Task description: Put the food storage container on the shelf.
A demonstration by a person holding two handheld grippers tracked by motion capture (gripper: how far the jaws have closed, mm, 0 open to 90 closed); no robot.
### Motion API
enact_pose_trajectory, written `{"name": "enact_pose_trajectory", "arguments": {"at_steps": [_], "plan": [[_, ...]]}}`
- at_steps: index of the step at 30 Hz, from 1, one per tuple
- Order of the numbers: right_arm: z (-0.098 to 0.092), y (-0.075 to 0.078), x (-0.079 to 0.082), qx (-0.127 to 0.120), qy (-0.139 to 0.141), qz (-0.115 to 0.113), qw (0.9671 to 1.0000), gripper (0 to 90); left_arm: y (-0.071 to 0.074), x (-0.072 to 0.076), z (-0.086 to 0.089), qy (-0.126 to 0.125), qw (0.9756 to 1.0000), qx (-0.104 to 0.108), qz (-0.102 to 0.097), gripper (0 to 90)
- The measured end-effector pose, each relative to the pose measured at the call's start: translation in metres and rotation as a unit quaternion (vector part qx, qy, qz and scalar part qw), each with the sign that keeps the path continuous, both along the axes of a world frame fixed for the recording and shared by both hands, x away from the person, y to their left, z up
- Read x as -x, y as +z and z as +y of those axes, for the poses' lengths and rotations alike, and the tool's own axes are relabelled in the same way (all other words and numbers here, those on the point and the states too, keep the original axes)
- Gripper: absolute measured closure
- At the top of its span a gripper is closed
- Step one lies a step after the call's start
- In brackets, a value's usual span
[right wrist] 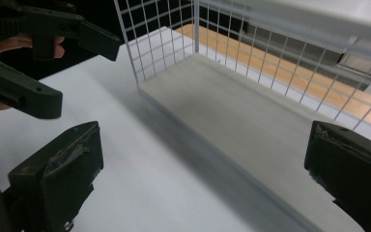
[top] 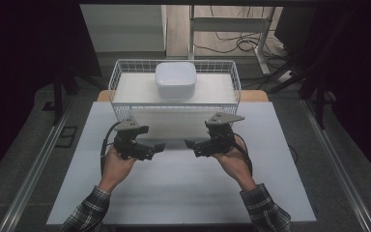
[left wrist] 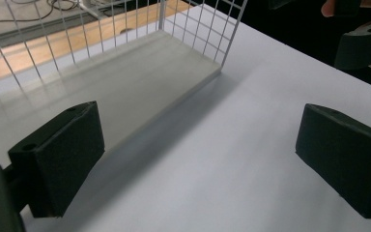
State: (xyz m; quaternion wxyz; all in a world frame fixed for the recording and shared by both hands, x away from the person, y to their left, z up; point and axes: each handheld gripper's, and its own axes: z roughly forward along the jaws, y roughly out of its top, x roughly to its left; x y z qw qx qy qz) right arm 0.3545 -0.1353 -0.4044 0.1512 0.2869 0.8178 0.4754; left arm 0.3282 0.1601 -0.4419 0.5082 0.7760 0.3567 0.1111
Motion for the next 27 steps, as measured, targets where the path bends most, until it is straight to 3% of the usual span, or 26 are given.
{"name": "enact_pose_trajectory", "arguments": {"at_steps": [10,13,27], "plan": [[-0.023,-0.024,0.018,0.004,-0.008,0.004,1.0000,0.0,-0.026,0.020,0.002,-0.002,0.9998,-0.018,0.003,3.5],[-0.031,-0.030,0.025,-0.003,-0.009,0.010,0.9999,0.0,-0.031,0.026,0.004,-0.002,0.9998,-0.017,0.005,3.5],[-0.065,-0.060,0.058,0.011,-0.034,0.017,0.9992,0.0,-0.050,0.060,0.022,0.014,0.9996,-0.018,0.015,3.9]]}}
